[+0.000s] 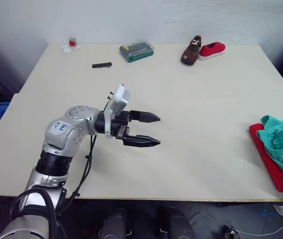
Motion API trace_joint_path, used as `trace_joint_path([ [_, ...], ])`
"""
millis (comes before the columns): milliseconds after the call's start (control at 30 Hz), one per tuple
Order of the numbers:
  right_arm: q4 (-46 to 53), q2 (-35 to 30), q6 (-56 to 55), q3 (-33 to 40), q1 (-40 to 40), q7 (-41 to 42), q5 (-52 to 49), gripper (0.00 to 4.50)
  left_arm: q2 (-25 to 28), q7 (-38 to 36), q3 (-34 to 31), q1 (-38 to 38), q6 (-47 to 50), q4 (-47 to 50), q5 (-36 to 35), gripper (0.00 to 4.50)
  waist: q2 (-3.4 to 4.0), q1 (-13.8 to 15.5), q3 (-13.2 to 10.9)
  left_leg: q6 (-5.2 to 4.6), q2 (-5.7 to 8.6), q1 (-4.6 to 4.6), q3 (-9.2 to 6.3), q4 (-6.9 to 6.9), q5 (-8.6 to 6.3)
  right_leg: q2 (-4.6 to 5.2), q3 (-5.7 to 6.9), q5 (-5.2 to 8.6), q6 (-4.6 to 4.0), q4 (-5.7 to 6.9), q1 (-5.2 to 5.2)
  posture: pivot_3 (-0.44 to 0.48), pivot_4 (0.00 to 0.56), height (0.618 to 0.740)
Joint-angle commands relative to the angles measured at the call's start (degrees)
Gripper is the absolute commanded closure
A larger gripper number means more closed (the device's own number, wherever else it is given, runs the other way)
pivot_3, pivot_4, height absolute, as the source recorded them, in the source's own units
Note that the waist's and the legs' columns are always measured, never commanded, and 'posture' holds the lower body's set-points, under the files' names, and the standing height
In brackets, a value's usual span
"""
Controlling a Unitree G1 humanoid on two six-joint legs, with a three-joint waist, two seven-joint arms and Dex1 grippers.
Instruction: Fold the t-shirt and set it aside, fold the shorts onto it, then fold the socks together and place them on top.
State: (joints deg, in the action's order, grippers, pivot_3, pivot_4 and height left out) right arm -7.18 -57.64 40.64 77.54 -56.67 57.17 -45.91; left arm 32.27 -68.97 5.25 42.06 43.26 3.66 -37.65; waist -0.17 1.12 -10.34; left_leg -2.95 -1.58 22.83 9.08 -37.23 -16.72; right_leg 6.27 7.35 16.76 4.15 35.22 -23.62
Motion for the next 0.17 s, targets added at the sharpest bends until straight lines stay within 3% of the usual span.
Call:
trace_joint_path([
  [33,-2.8,-0.7,-6.4,5.3,-1.4,7.2,4.3,0.02,2.8,-2.3,-3.7,0.9,1.6,0.3,-3.0,0.0,-0.06,0.0,0.0,0.09,-0.01,-0.01,-0.01,0.0,0.04,0.01,0.0,0.01,-0.01,-0.01,0.01,0.0,0.15,0.74],
  [167,-2.3,-0.6,-6.8,5.4,1.6,8.2,5.6,0.02,4.0,-1.2,-5.9,1.6,1.2,-1.0,-2.7,0.0,-0.1,0.2,-0.1,0.18,0.01,0.0,-0.04,-0.02,0.06,0.12,-0.01,0.01,-0.05,-0.04,0.02,0.0,0.15,0.74],
])
